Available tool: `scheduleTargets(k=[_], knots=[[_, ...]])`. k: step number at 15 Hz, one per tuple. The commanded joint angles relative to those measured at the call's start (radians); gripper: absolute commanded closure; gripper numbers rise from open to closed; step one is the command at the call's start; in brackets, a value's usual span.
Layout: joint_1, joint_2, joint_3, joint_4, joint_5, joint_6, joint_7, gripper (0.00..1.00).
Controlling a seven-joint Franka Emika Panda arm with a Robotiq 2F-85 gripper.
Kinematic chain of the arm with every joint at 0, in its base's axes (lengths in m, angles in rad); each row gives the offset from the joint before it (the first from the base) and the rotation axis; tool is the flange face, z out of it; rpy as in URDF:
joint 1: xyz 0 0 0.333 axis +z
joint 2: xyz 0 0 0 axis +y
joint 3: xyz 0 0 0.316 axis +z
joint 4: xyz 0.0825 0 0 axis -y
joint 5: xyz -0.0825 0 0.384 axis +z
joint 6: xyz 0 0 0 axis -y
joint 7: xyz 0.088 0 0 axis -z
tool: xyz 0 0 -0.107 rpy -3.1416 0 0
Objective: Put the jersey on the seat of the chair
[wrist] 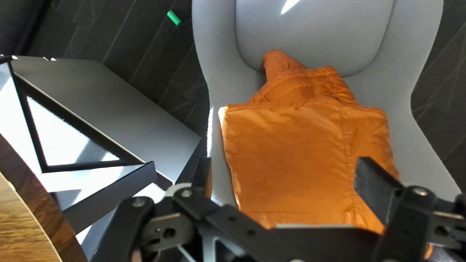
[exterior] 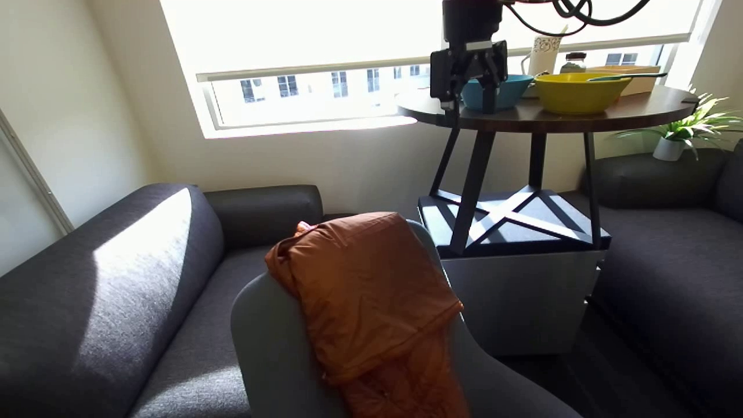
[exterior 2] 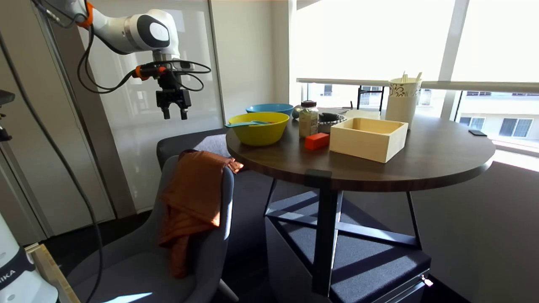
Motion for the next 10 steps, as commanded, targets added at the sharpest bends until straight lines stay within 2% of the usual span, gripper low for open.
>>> scheduleTargets(k=[1, 3, 6, 10], knots=[[0.016, -0.001, -0.016, 0.007, 0.001, -0.007, 0.0, 0.0], [0.017, 0.069, -0.016, 0.074, 0.073, -0.016, 0.09, 0.0], [0.038, 0.18, -0.011, 0.18, 0.142, 0.044, 0.228, 0.0], [0.098, 0.339, -0.028, 0.354, 0.157, 0.161, 0.431, 0.0]])
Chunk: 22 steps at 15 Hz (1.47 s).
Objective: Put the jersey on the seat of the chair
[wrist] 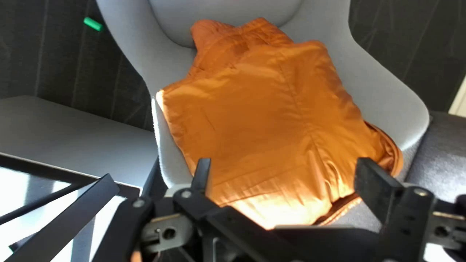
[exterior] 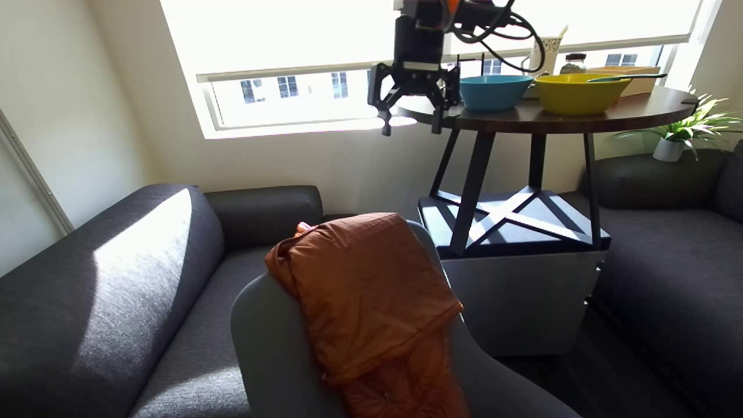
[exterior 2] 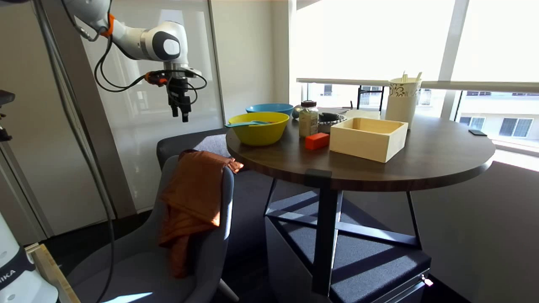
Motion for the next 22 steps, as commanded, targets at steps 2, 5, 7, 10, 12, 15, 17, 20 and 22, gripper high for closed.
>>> scheduleTargets(k=[2, 5, 7, 10, 12, 15, 17, 20, 22], knots=[[0.098, 0.24, -0.039, 0.287, -0.004, 0.068, 0.232, 0.0], [0.162, 0.373, -0.07, 0.434, -0.04, 0.038, 0.318, 0.0], [0.181, 0.456, -0.076, 0.525, -0.026, -0.037, 0.332, 0.0], [0.178, 0.43, -0.072, 0.464, -0.002, -0.031, 0.294, 0.0], [0.181, 0.469, -0.073, 0.513, -0.001, -0.055, 0.294, 0.0], [0.193, 0.5, -0.084, 0.558, 0.009, -0.017, 0.364, 0.0], [0.215, 0.557, -0.106, 0.616, -0.004, 0.079, 0.456, 0.0], [0.245, 0.646, -0.141, 0.699, -0.025, 0.213, 0.566, 0.0], [0.26, 0.735, -0.157, 0.8, -0.019, 0.236, 0.655, 0.0]])
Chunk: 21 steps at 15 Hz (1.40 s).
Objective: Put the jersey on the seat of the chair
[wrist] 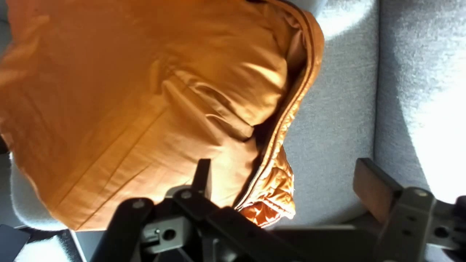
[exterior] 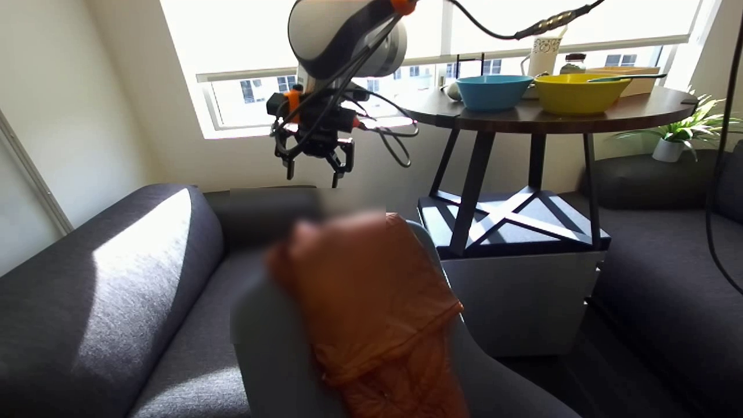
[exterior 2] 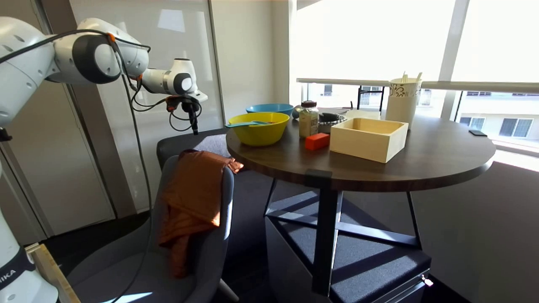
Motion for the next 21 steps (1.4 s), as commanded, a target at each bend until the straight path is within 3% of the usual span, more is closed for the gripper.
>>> scheduleTargets(k=[1, 9, 12, 13, 14, 19, 21], knots=[[0.043, 0.189, -0.04, 0.233, -0.008, 0.037, 0.146, 0.0], [0.047, 0.449, -0.006, 0.559, 0.012, -0.007, 0.162, 0.0], [0.044, 0.505, 0.041, 0.61, 0.031, -0.034, 0.121, 0.0], [0.042, 0.51, 0.057, 0.602, 0.043, -0.029, 0.102, 0.03], [0.047, 0.527, 0.07, 0.621, 0.048, -0.031, 0.091, 0.16], [0.063, 0.58, 0.099, 0.694, 0.059, -0.036, 0.051, 0.52], [0.069, 0.592, 0.101, 0.726, 0.059, -0.033, 0.044, 0.54]])
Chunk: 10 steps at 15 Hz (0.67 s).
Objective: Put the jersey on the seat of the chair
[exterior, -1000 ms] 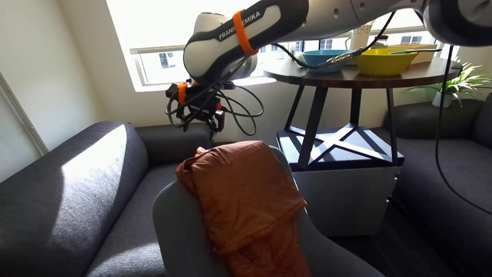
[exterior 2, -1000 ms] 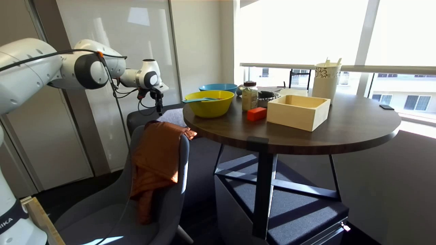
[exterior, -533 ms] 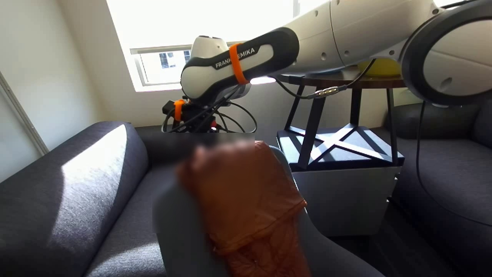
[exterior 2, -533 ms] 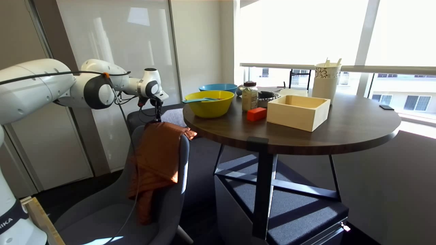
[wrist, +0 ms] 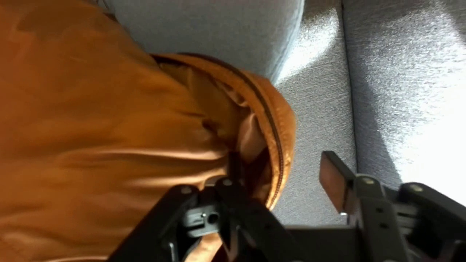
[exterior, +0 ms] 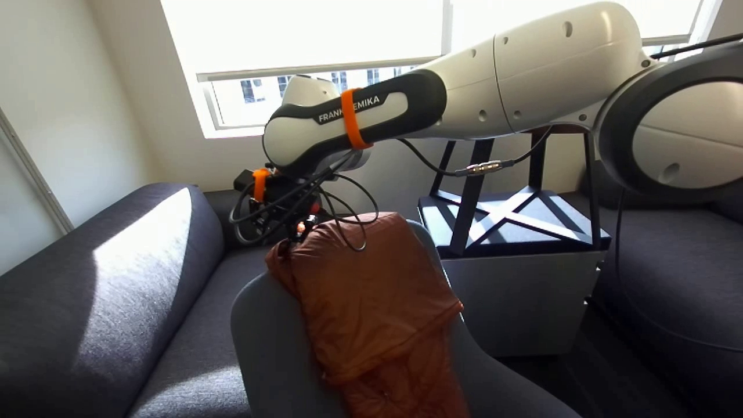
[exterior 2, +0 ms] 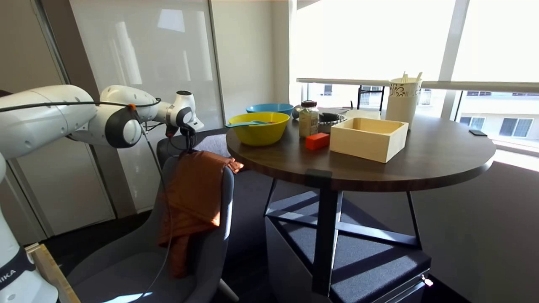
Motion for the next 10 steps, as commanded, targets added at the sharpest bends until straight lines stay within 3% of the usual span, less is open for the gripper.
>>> scheduleTargets(k=[1, 2, 5, 10], knots=[[0.015, 0.059, 0.009, 0.124, 0.028, -0.024, -0.03, 0.64], [0.017, 0.063, 0.008, 0.135, 0.028, -0.027, -0.03, 0.79], [0.01, 0.022, 0.01, 0.061, 0.031, 0.005, -0.035, 1.0], [0.002, 0.026, 0.011, 0.076, 0.038, -0.015, -0.028, 0.99]])
